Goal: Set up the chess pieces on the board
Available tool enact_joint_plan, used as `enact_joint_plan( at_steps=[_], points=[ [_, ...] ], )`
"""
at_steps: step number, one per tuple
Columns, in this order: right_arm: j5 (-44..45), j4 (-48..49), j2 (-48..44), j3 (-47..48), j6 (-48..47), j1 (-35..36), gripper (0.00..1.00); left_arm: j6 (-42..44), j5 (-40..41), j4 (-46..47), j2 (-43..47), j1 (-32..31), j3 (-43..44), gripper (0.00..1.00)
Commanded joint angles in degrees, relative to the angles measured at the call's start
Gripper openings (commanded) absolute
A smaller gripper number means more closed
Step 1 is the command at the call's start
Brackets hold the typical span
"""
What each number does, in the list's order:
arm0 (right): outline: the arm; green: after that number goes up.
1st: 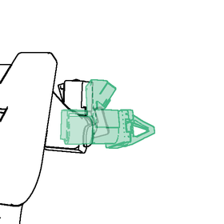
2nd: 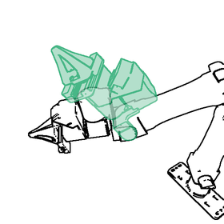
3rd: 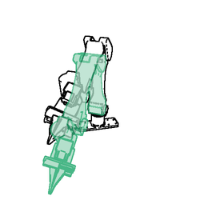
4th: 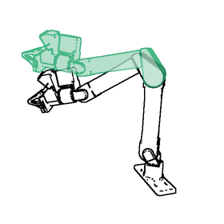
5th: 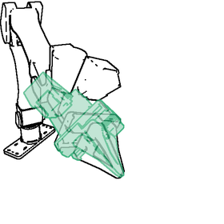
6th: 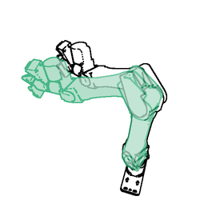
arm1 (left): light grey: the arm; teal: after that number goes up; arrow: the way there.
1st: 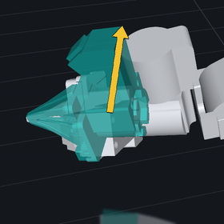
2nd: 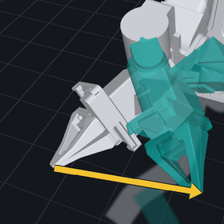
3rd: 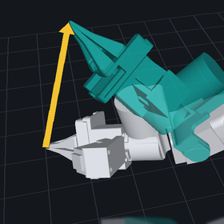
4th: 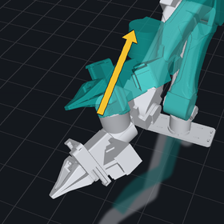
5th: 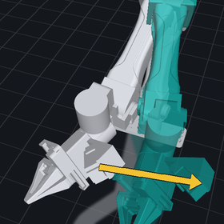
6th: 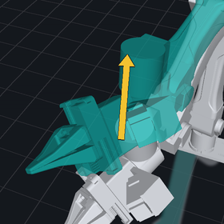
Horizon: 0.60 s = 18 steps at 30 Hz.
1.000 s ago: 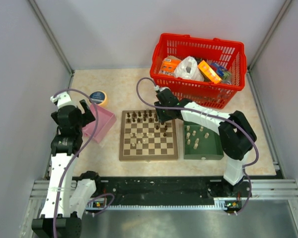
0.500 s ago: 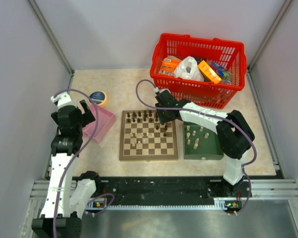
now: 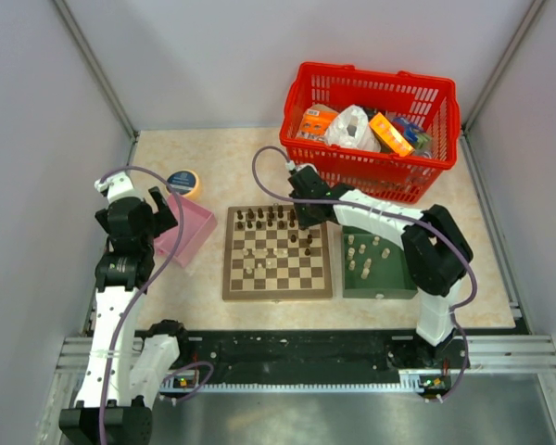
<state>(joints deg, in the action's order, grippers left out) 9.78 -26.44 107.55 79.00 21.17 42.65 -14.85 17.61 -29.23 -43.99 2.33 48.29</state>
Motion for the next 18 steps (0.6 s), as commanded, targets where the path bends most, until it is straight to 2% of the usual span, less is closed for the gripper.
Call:
enact_joint_plan(
  at_steps=[1,18],
  points=[
    [3.22,1.03,0.03,3.79,0.01,0.94,0.12,0.61,0.59,1.46,0.48,0.22,-0.48,0.99],
    [9.55,1.65,5.74,8.45,-2.18,0.94,0.13,0.7,0.68,1.55,0.39,0.22,-0.66,0.99]
  ],
)
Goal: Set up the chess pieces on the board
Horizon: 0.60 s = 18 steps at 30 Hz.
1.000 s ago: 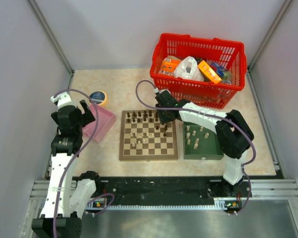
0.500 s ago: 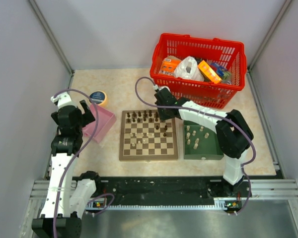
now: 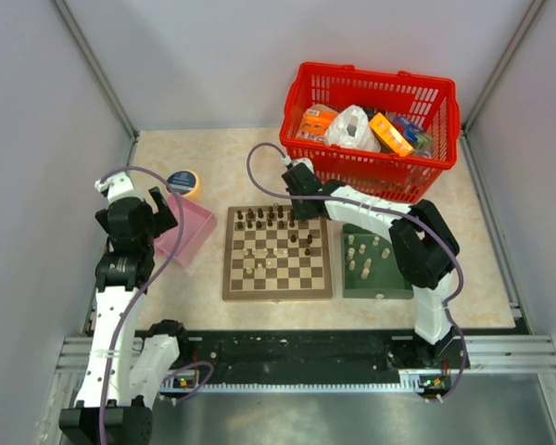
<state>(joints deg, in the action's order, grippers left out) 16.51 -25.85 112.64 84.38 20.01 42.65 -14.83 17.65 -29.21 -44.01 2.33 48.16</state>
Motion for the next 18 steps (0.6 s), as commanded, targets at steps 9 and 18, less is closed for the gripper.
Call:
enact_joint_plan(
  at_steps=[9,18],
  points=[
    [4.23,2.73,1.53,3.07,-1.2,0.85,0.13,0.68,0.54,1.53,0.24,0.22,-0.52,0.99],
    [2.74,4.4,1.79,2.72,-0.67,0.24,0.15,0.77,0.46,1.44,0.06,0.13,-0.53,0.99]
  ],
)
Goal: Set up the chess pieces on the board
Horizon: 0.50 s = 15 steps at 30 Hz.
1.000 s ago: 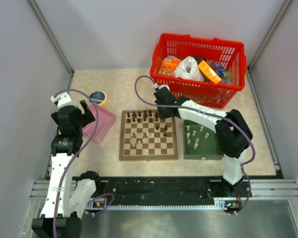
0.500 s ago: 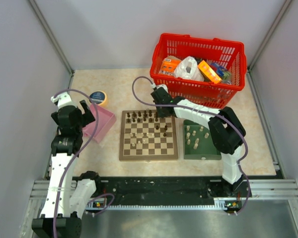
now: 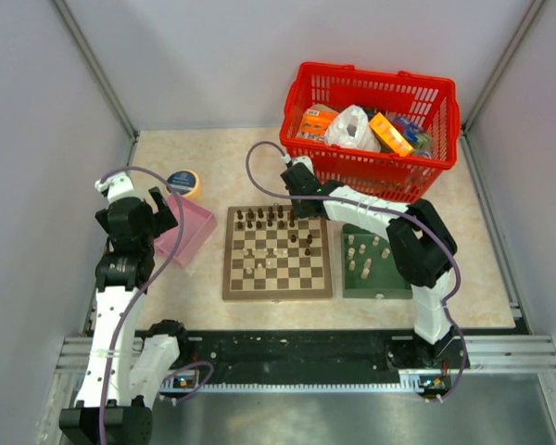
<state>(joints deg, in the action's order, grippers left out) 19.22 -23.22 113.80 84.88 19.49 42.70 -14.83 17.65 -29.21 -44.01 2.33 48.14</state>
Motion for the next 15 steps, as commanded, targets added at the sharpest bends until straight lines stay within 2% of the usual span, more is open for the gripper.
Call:
enact_joint_plan(
  at_steps=[1,15],
  points=[
    [-0.06,1.78,0.64,2.22,-0.15,0.19,0.16,0.77,0.54,1.53,0.06,0.13,-0.42,0.99],
    [-1.12,1.43,-2.61,2.39,-0.76,0.02,0.33,0.85,0.46,1.26,-0.37,0.22,-0.33,0.99]
  ],
)
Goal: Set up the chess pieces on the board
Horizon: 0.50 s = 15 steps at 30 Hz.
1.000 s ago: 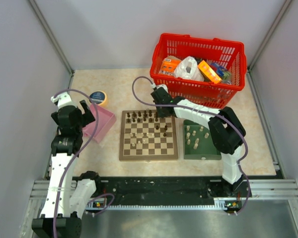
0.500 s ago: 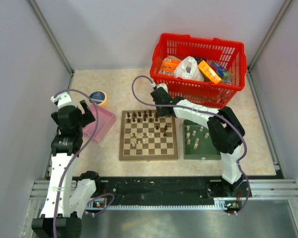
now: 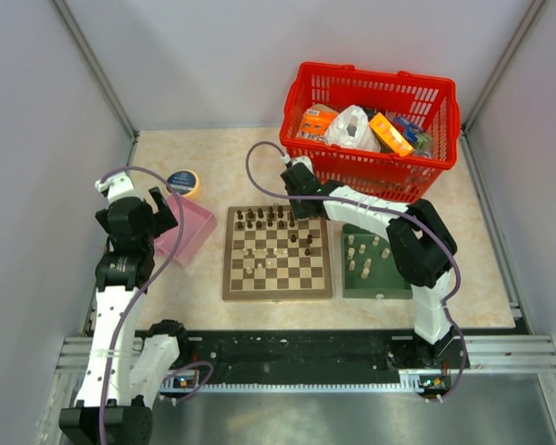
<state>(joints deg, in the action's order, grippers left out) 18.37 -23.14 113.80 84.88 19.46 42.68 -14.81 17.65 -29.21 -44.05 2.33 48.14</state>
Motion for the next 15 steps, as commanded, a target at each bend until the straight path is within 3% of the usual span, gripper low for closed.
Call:
enact_joint_plan(
  at_steps=[1,7,15],
  points=[
    [-0.09,0.99,-2.96,2.57,-1.09,0.04,0.35,0.83,0.46,1.26,-0.33,0.22,-0.33,0.99],
    [-1.32,-0.42,-8.14,1.96,-1.8,-0.14,0.44,0.75,0.63,0.91,-0.42,0.22,-0.15,0.99],
    [-4.74,-2.0,-17.28,-6.12,1.63,-0.22,0.45,0.66,0.63,0.91,-0.6,0.22,0.03,0.99]
  ],
)
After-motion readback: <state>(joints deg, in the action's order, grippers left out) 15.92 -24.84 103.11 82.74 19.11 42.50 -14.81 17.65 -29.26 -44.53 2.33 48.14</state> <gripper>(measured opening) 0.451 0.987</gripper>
